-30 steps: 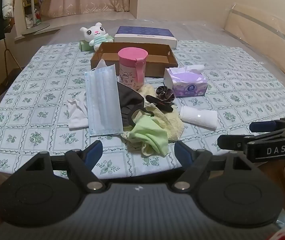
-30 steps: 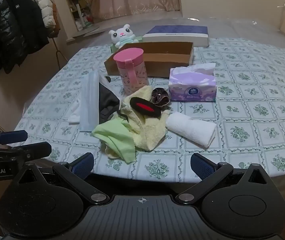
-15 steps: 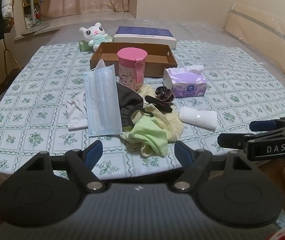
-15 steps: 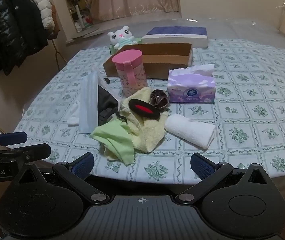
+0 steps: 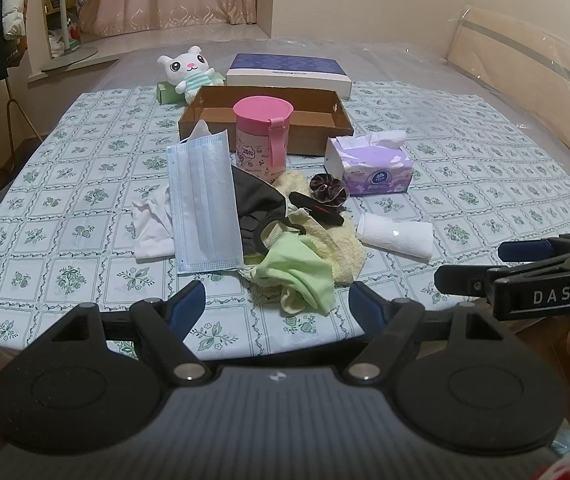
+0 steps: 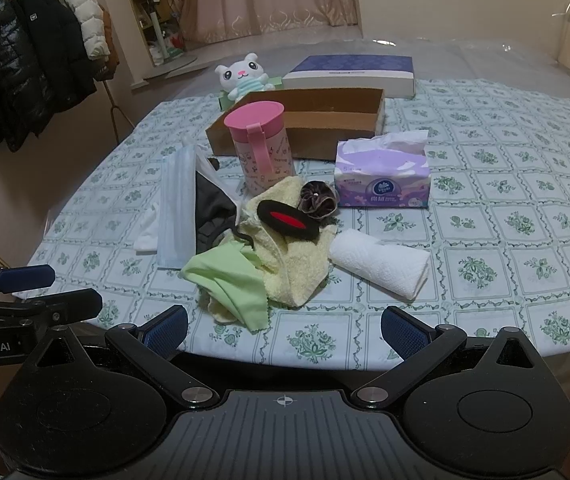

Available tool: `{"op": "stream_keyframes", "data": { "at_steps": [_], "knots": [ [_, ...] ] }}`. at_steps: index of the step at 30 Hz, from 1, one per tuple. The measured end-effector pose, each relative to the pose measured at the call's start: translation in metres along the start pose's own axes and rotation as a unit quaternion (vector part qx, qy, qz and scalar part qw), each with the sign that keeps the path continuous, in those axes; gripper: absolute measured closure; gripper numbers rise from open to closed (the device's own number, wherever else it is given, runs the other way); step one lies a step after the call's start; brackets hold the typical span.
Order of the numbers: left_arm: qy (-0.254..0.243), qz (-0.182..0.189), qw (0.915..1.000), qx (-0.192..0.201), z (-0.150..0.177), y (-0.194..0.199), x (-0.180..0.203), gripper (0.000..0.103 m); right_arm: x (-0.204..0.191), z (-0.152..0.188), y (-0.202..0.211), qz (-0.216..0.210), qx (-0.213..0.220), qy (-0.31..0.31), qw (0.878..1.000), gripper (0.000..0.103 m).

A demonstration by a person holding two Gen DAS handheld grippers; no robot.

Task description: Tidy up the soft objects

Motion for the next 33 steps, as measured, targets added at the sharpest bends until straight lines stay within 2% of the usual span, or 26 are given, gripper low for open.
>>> {"op": "stream_keyframes", "data": {
  "at_steps": [33],
  "knots": [
    [0.0,0.001,1.0,0.001,-0.0004,0.0003,-0.0002,0.026,-0.0004,-0.0013,-0.0008,0.0,0.004,0.002,1.0,0.001]
  ]
}}
Point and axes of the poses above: each gripper's, at about its wrist camera, not at the fingertips, and y roughly against the way its jaws point, x to its right, z to its underside, the point moved 6 cm from there along -y, roughly the way its jaws point, and after that the axes turned 7 degrees about -z, right-handed, at the moved point
